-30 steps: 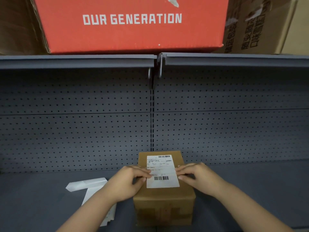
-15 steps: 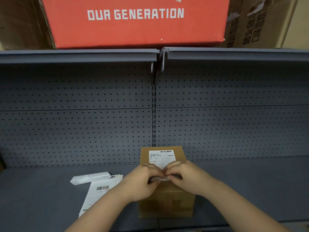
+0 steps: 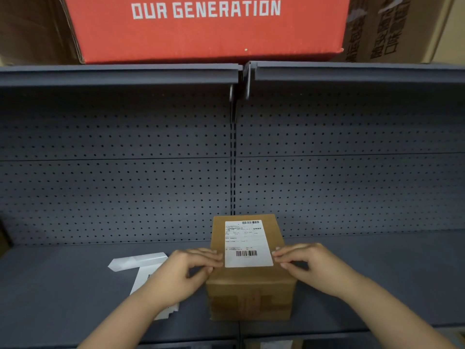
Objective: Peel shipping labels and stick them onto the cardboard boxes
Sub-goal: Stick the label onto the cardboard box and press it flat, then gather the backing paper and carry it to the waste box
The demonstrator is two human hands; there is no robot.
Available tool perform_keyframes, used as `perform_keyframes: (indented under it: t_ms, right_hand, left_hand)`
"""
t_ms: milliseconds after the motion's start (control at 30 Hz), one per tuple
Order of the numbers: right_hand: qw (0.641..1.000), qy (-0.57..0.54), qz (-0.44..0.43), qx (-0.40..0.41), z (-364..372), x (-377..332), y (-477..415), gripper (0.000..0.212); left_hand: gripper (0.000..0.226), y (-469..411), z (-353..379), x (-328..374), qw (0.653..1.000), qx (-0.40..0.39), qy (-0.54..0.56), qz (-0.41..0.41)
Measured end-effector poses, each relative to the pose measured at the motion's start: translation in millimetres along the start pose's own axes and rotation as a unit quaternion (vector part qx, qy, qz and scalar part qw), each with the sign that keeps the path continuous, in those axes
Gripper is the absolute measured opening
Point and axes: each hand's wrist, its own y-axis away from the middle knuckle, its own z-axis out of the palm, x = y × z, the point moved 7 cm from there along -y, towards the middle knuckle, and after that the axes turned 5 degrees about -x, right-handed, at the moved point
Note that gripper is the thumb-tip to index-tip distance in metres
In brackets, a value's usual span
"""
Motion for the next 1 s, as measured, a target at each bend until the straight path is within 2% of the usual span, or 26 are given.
perform_keyframes:
  t_ms: [167,300,500,633,833,1000]
  right_hand:
    - [1.0,0.024,0.014,-0.002,3,0,-3,0.021]
    - [0.999,0.041,0.033,0.004,2,-6,-10,0.018]
    - [0.998,0.062,0.017,-0.002,17,-55,-57,0.023]
    - [0.998,0.059,0.006,-0.007,39,-92,-97,0.025]
    - [0.998,0.056,0.026,0.007,81,-129,-142,0.026]
    - [0.998,0.039,0.04,0.004,130,-157,-177,0.028]
  left_hand:
    - [0.033,2,3,1,0.999,0.014,-0.031,0.001]
    - [0.026,9,-8,-3,0.997,0.053,-0.041,-0.037]
    - [0.03,35,-71,-40,0.985,0.122,-0.049,-0.108]
    - [0.033,55,-115,-69,0.978,0.149,-0.007,-0.146]
    - [0.035,74,-161,-122,0.978,0.13,-0.011,-0.163]
    - [0.038,83,-183,-161,0.983,0.079,-0.047,-0.156]
